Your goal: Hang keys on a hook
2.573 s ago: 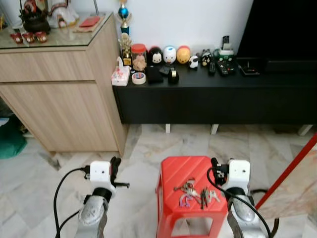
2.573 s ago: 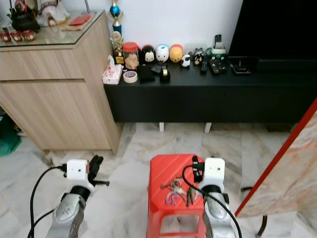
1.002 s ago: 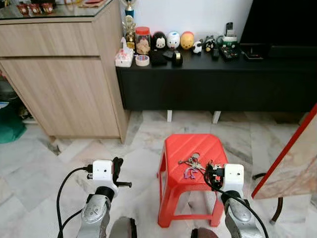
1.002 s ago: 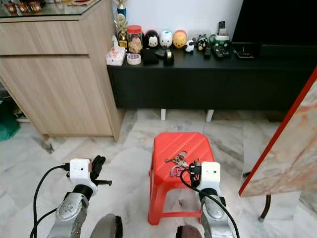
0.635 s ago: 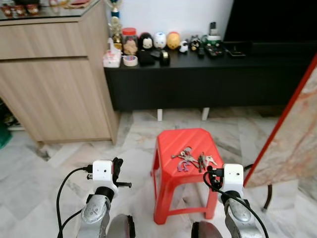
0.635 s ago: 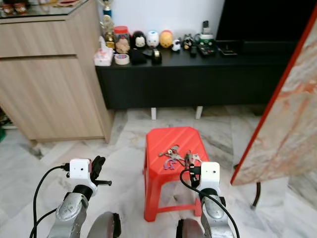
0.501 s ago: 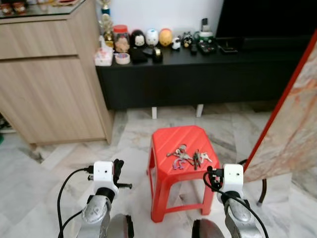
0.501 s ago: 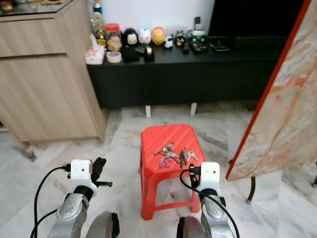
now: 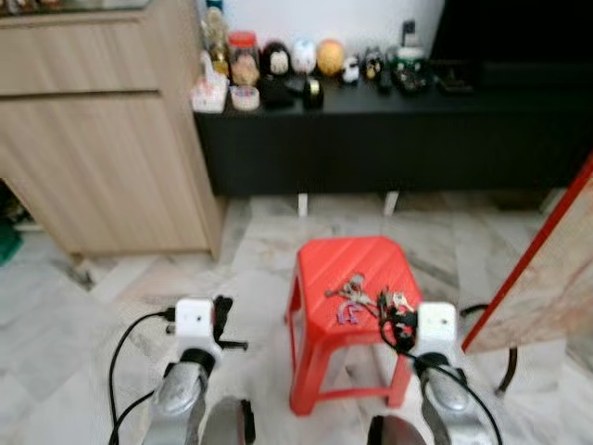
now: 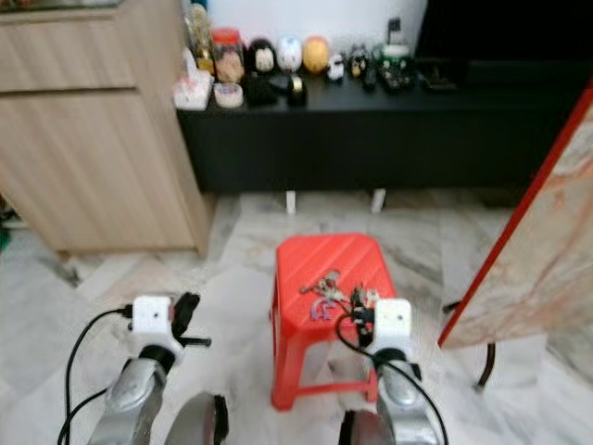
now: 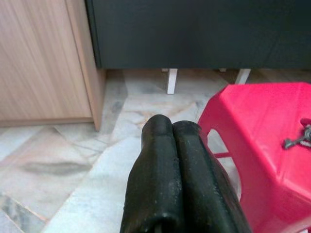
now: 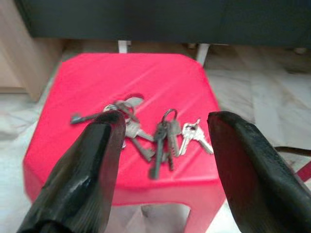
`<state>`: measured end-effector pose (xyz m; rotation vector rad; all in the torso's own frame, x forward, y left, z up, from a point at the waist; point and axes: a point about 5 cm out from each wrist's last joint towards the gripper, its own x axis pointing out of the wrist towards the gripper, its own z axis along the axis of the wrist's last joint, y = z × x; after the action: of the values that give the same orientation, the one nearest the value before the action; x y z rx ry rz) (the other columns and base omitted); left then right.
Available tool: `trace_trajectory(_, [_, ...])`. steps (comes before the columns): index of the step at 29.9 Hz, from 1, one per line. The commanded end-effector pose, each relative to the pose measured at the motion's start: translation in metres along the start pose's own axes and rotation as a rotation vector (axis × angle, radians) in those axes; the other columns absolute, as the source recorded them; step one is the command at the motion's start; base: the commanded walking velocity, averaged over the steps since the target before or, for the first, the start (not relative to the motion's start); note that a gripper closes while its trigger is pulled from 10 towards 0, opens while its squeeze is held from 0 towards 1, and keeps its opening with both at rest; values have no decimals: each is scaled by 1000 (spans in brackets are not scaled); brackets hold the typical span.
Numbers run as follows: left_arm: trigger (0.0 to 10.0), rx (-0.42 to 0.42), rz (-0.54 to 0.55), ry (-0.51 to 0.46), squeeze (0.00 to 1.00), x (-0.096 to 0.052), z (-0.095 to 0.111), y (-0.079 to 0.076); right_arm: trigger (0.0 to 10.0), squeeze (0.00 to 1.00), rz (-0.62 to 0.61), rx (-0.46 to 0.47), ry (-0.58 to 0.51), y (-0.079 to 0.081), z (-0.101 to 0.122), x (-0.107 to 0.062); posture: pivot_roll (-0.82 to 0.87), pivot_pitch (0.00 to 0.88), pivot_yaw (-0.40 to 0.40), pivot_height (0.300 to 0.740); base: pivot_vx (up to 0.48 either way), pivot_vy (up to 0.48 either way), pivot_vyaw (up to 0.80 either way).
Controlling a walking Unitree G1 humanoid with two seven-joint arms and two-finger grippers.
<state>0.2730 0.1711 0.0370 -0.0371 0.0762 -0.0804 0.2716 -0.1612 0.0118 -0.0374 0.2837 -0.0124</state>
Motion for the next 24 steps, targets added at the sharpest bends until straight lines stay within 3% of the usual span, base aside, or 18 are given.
trace_trajectory(1, [10000, -19, -5, 16, 0, 1, -2, -4, 10000, 0, -23, 4, 3, -7, -1, -1, -26, 40, -9, 607, 259, 0, 0])
trace_trajectory(24, [10000, -30, -15, 13, 0, 2, -2, -5, 10000, 0, -43, -10, -9, -10, 0, 1, -27, 43, -9, 607, 278, 0, 23])
